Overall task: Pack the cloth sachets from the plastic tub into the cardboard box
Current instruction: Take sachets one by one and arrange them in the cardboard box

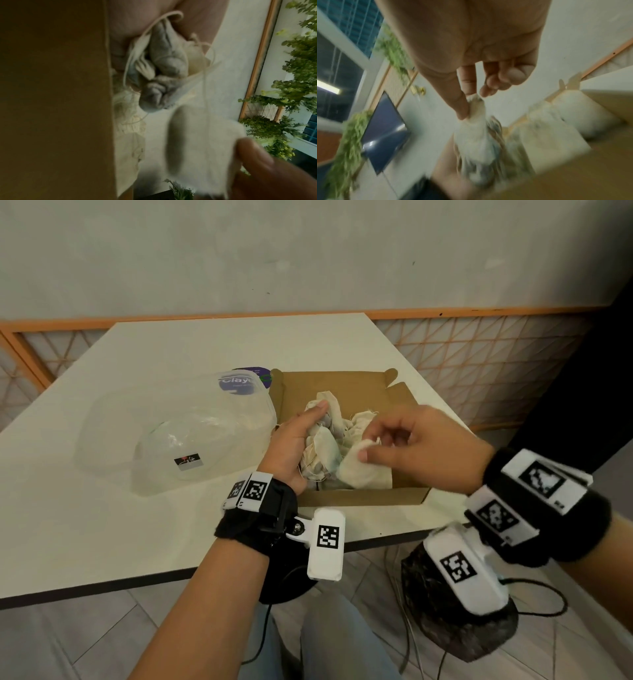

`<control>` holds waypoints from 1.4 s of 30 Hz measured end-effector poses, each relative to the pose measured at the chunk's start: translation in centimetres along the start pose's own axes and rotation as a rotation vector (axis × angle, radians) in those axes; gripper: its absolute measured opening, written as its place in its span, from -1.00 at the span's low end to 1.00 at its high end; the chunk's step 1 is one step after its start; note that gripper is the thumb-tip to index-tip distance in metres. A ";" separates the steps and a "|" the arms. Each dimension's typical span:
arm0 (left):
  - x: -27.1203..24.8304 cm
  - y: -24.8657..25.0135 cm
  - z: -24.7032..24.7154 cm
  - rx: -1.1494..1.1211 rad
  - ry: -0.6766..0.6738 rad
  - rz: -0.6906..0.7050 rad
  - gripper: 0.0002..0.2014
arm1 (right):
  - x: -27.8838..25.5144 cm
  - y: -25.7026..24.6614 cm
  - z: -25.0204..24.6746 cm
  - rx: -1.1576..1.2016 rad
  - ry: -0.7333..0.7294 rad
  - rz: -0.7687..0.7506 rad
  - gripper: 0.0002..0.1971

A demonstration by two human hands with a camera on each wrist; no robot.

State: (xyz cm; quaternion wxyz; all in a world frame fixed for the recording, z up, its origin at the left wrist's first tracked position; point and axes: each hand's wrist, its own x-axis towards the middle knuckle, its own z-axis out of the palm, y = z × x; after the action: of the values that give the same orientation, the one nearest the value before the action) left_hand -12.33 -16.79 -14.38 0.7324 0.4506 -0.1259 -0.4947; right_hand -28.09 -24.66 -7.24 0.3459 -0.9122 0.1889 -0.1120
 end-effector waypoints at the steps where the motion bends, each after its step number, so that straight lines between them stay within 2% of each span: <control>1: -0.2 0.1 0.0 -0.022 -0.035 -0.020 -0.60 | 0.6 -0.1 -0.6 0.023 0.019 -0.019 -0.94; 3: -0.3 0.2 -0.1 -0.089 -0.072 -0.031 -0.70 | 1.7 -0.1 -1.4 0.076 0.021 -0.033 -0.93; 6: -0.2 0.2 -0.2 -0.123 -0.053 -0.006 -0.72 | 2.6 0.0 -1.6 0.098 0.037 -0.048 -0.93; 9: -0.6 0.3 0.2 -0.080 -0.091 -0.024 -0.67 | 3.4 -0.1 -1.2 -0.027 0.092 -0.088 -0.91; 14: -0.7 0.1 0.4 -0.019 -0.076 0.066 -0.67 | 4.9 -0.7 -0.6 -0.259 0.042 -0.144 -0.86; 19: -0.6 -0.2 0.3 0.006 -0.043 0.116 -0.52 | 6.6 -0.6 -0.8 -0.206 0.108 -0.085 -0.90; 20: -0.5 -0.2 0.2 0.014 -0.028 0.129 -0.53 | 6.8 -0.4 -1.0 -0.223 0.119 -0.071 -0.89; 23: -0.3 -0.2 0.1 0.020 -0.022 0.160 -0.76 | 7.3 0.2 -1.5 -0.181 0.128 -0.042 -0.81; 27: -0.2 -0.3 0.1 0.017 -0.033 0.192 -0.75 | 7.4 0.7 -2.2 -0.086 0.105 0.004 -0.69; 31: -0.4 -0.2 0.1 0.011 -0.010 0.241 -0.68 | 7.5 0.7 -2.6 -0.072 0.116 0.024 -0.81; 36: -0.9 -0.2 0.3 -0.002 -0.040 0.284 -0.80 | 7.8 0.7 -2.7 -0.058 0.079 0.080 -0.96; 39: -0.9 0.1 0.1 -0.053 0.012 0.311 -0.84 | 7.9 1.0 -3.2 -0.066 0.099 0.142 -0.82; 42: -1.0 0.3 0.0 -0.147 0.022 0.327 -0.86 | 7.8 1.6 -3.8 -0.220 0.036 0.178 -0.64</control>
State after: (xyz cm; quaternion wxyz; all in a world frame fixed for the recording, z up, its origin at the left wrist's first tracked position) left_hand -12.59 -15.89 -13.87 0.8354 0.3747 -0.1533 -0.3718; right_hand -22.70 -31.29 -4.99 0.2489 -0.9222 0.2862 -0.0758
